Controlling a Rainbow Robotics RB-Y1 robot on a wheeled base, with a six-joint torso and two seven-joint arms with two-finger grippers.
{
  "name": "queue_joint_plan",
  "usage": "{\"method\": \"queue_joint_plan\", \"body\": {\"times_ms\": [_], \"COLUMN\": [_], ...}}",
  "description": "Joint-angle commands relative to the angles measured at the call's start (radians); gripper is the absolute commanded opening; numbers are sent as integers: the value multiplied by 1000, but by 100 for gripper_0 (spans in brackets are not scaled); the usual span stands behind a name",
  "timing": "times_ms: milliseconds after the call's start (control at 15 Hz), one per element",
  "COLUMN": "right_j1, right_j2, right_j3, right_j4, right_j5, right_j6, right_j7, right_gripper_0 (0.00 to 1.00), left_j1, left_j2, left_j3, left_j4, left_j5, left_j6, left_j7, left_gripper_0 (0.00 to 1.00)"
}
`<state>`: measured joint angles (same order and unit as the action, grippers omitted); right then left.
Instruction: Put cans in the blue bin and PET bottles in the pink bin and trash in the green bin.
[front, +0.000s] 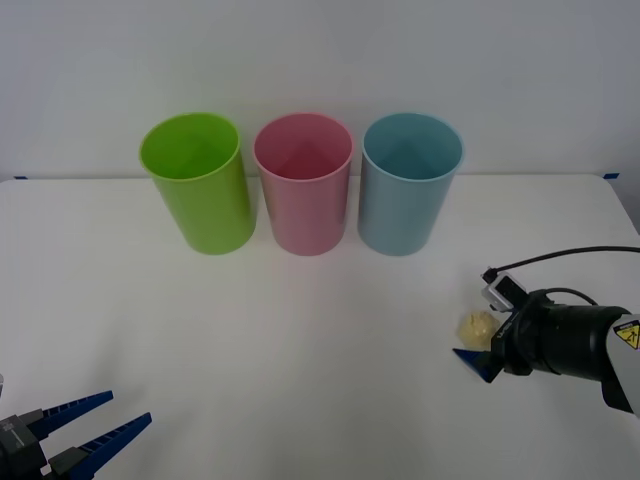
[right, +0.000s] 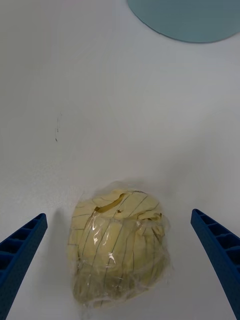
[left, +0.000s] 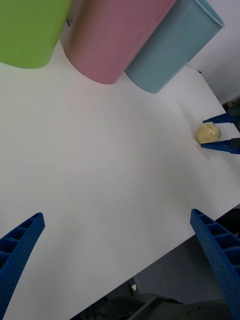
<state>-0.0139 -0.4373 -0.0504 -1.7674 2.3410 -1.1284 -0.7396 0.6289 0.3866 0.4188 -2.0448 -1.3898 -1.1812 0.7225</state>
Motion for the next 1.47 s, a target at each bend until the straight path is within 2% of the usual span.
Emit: {"method": "queue_joint_plan", "body": {"times_ms": [67, 200, 267, 333, 400, 800, 1067, 1333, 1467], "right_j1": [-12, -14, -15, -15, -15, -17, -21, -5, -1], "right_j2": [2, 0, 0, 0, 0, 0, 0, 0, 0], "right_j3": [7, 9, 9, 12, 14, 20, 27, 46, 47], "right_j4": [25, 25, 25, 25, 25, 25, 25, 25, 23], "right_j5": [0, 0, 0, 1, 6, 23, 0, -91, -213], "right_j6": [16, 16, 16, 16, 16, 16, 38, 101, 118], "right_j7": [5, 3, 6, 5, 0, 3, 19, 43, 94], "right_gripper_0": [100, 100, 75, 29, 0, 0, 0, 0, 0], "left_j1": [0, 0, 0, 0, 0, 0, 0, 0, 0], "left_j2": [0, 0, 0, 0, 0, 0, 0, 0, 0], "left_j3": [0, 0, 0, 0, 0, 0, 0, 0, 0], "left_j4": [0, 0, 0, 0, 0, 0, 0, 0, 0], "left_j5": [0, 0, 0, 0, 0, 0, 0, 0, 0], "left_j6": [0, 0, 0, 0, 0, 0, 0, 0, 0], "left_j7": [0, 0, 0, 0, 0, 0, 0, 0, 0], "left_gripper_0": [100, 100, 100, 100, 100, 100, 100, 100, 100]}}
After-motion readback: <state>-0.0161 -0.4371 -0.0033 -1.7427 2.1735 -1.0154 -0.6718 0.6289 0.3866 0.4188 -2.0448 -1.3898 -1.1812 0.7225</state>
